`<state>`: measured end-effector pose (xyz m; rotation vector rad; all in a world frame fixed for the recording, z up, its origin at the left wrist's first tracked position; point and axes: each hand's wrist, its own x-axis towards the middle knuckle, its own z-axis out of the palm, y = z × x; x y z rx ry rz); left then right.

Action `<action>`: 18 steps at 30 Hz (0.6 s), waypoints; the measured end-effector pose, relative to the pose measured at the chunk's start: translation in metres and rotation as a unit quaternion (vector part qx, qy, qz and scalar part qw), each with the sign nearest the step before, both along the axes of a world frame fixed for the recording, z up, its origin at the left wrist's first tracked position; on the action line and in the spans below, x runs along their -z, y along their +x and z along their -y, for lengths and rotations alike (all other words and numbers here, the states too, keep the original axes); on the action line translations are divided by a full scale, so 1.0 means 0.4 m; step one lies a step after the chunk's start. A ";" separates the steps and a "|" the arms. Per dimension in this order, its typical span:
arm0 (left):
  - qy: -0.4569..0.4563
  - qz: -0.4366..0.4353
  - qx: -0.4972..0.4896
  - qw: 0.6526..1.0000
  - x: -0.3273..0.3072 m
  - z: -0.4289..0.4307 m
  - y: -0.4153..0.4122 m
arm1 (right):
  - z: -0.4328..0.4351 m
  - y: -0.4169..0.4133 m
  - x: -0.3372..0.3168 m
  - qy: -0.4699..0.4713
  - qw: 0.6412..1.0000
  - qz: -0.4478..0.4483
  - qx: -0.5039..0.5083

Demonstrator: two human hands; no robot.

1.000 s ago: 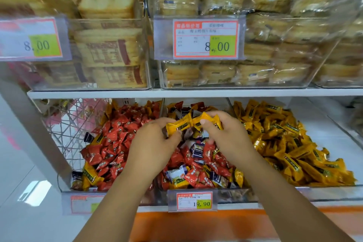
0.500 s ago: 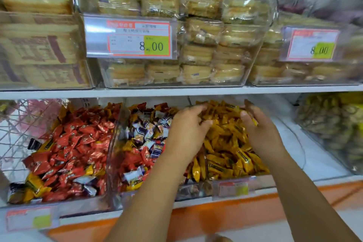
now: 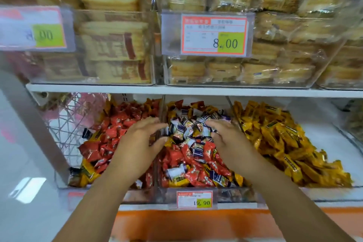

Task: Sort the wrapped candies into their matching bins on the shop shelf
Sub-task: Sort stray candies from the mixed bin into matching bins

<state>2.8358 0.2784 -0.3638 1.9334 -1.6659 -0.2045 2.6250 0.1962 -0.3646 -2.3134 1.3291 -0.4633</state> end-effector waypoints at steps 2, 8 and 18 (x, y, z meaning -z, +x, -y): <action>0.011 -0.010 0.010 1.000 0.006 -0.009 0.021 | 0.022 0.047 0.036 -0.045 0.994 -0.094 0.027; 0.022 -0.032 0.035 0.999 0.016 -0.002 0.046 | 0.013 0.091 0.052 -0.001 0.992 -0.121 -0.045; 0.024 -0.051 0.046 0.997 0.025 0.003 0.047 | 0.075 0.078 0.014 0.050 0.988 -0.144 0.024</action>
